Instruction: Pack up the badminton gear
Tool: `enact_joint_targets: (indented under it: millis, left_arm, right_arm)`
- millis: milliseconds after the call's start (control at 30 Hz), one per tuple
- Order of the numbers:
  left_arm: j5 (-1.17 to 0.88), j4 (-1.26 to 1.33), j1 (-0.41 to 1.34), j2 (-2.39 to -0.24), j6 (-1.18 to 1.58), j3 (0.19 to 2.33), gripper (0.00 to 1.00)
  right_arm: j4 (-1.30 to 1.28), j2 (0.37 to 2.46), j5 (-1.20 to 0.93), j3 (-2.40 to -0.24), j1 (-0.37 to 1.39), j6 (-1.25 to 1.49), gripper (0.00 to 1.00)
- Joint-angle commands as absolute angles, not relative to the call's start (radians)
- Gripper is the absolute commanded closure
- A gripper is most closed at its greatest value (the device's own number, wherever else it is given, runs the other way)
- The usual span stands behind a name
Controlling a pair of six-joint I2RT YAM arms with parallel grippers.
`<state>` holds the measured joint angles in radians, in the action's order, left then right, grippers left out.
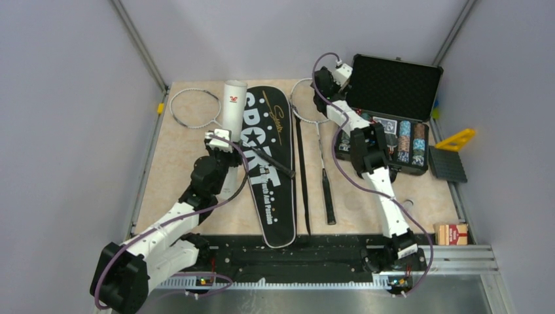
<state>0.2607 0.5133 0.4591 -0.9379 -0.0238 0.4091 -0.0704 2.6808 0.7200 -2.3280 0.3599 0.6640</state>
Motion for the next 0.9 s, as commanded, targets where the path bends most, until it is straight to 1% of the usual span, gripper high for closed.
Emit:
enact_joint_targets:
  millis: [0, 367, 467, 567, 700, 800, 867]
  left_arm:
    - [0.281, 0.608, 0.462, -0.919, -0.017, 0.422, 0.82]
    - [0.315, 0.602, 0.462, -0.890, -0.017, 0.410, 0.82]
    - [0.323, 0.601, 0.461, -0.888, -0.018, 0.411, 0.82]
    - [0.334, 0.598, 0.462, -0.882, -0.018, 0.410, 0.82]
    - [0.347, 0.598, 0.461, -0.872, -0.020, 0.404, 0.82]
    - [0.357, 0.599, 0.461, -0.856, -0.020, 0.398, 0.82]
    - [0.358, 0.601, 0.462, -0.844, -0.021, 0.394, 0.82]
  right_arm:
    - [-0.037, 2.740, 0.746, -2.390, 0.334, 0.755, 0.10]
    - [-0.054, 2.810, 0.755, -2.442, 0.313, 0.876, 0.20]
    - [-0.079, 2.818, 0.734, -2.454, 0.303, 0.906, 0.22]
    - [-0.096, 2.822, 0.726, -2.457, 0.296, 0.933, 0.25]
    - [-0.161, 2.816, 0.683, -2.444, 0.278, 1.022, 0.27]
    - [-0.164, 2.809, 0.666, -2.422, 0.267, 1.051, 0.33]
    - [-0.178, 2.808, 0.662, -2.419, 0.262, 1.074, 0.40]
